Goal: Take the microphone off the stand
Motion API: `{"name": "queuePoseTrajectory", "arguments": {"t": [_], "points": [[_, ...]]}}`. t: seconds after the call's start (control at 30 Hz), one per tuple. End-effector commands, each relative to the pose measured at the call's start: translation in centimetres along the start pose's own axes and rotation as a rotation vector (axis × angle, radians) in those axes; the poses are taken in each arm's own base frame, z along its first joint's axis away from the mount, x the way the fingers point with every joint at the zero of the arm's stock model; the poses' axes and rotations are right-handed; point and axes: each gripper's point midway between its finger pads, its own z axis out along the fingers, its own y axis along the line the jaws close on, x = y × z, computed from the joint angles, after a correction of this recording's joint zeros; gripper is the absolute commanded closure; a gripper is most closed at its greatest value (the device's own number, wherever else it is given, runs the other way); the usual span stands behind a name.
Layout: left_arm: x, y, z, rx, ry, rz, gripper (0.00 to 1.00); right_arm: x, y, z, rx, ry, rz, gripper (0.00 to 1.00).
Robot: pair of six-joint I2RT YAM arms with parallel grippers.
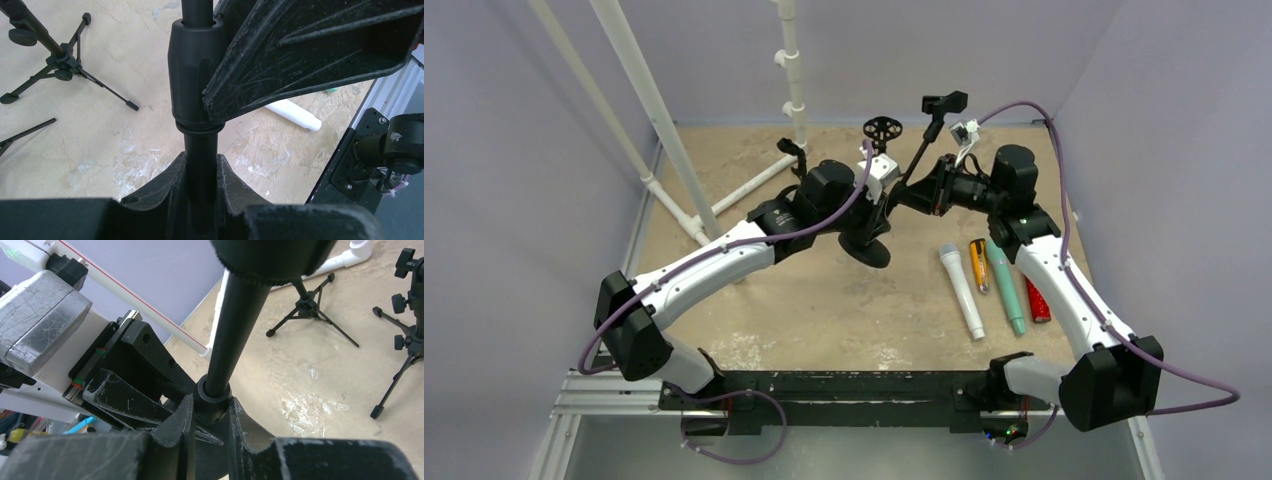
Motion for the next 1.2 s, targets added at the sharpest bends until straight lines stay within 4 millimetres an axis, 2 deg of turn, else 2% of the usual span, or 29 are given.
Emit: {"name": "queuePoseTrajectory", "arguments": {"t": [0.0,0.13,0.23,0.3,0.33,0.4,0.5,0.6,0.7,0.83,1.0,1.17], "points": [[-5.3,-2.9,-2.1,0.144,-0.188,0.051,1.0,-1.0,1.1,-0.1,-0.051,-0.03,-0.144,1.0],[-4.3,-6.2,-3.8,0.438,-0.223,0.05,1.0,-1.2,1.8,-0.5,-0.11,-0.032,-0.271,1.0],[-4.5,-8.3,-6.4,0.674,-0.277,0.042,1.0,-1.3,2.0,-0.6,-0.161,-0.019,-0.352,1.0],[-4.3,-9.2,-7.9,0.767,-0.288,0.051,1.0,-1.0,1.9,-0.5,-0.185,0.003,-0.396,1.0],[-4.2,-9.5,-8.5,0.798,-0.288,0.058,1.0,-1.0,1.6,-0.4,-0.178,0.012,-0.41,0.96],[-4.4,-9.6,-9.2,0.809,-0.289,0.051,1.0,-0.8,0.8,-0.2,-0.159,0.04,-0.417,0.82],[-4.9,-9.1,-9.2,0.784,-0.296,0.016,1.0,-0.5,-0.1,-0.1,-0.123,0.064,-0.405,0.67],[-5.3,-8.1,-8.5,0.727,-0.302,-0.015,1.0,-0.6,0.3,-0.4,-0.116,0.052,-0.407,0.5],[-5.5,-7.2,-8.0,0.681,-0.304,-0.041,1.0,-1.0,0.7,-1.0,-0.09,0.042,-0.42,0.41],[-5.8,-7.0,-8.2,0.683,-0.312,-0.053,1.0,-1.2,0.8,-2.0,-0.023,0.043,-0.441,0.35],[-5.7,-7.3,-8.7,0.699,-0.32,-0.045,1.0,-2.0,0.2,-2.9,0.073,0.037,-0.47,0.33],[-5.4,-6.7,-8.6,0.662,-0.321,-0.031,1.0,-3.1,1.6,-3.6,0.066,0.013,-0.471,0.33]]}}
